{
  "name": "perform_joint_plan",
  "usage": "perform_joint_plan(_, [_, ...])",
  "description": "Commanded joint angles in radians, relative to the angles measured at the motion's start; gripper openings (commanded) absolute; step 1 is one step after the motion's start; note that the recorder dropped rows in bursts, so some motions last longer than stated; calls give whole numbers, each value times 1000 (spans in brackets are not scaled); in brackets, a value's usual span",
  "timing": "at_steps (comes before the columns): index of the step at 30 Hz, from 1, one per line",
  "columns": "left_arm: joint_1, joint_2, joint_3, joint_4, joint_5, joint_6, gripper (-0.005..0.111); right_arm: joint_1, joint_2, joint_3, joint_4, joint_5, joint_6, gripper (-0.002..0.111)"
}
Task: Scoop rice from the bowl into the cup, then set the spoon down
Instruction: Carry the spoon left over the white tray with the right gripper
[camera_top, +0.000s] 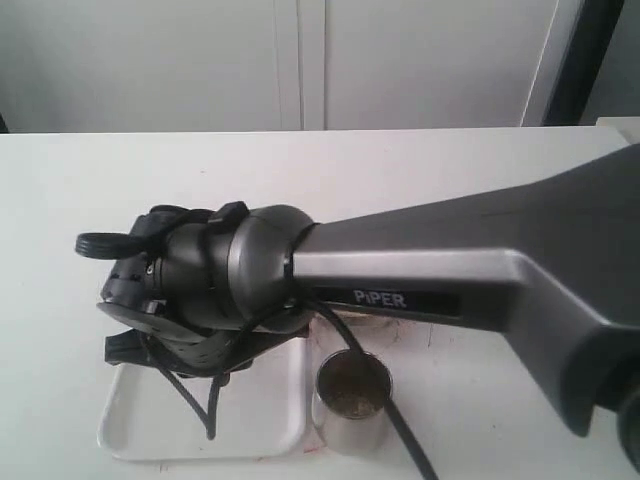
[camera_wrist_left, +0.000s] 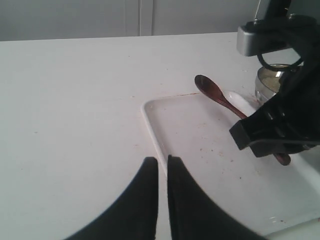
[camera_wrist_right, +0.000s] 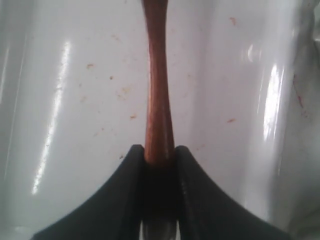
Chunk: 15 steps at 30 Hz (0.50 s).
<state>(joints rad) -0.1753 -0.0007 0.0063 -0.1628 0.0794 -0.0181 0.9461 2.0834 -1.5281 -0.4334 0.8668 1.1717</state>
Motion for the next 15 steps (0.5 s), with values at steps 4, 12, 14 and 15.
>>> perform_joint_plan(4, [-9, 1, -6, -8, -3, 0, 14, 1, 24, -9, -29, -28, 44, 0])
perform_joint_plan(12, [-9, 1, -6, -8, -3, 0, 14, 1, 24, -9, -4, -16, 18, 0])
perform_joint_plan(14, [-9, 1, -6, -8, -3, 0, 14, 1, 24, -9, 12, -2, 9, 0])
perform_joint_plan(15, [-9, 1, -6, -8, -3, 0, 14, 1, 24, -9, 21, 5, -5, 0])
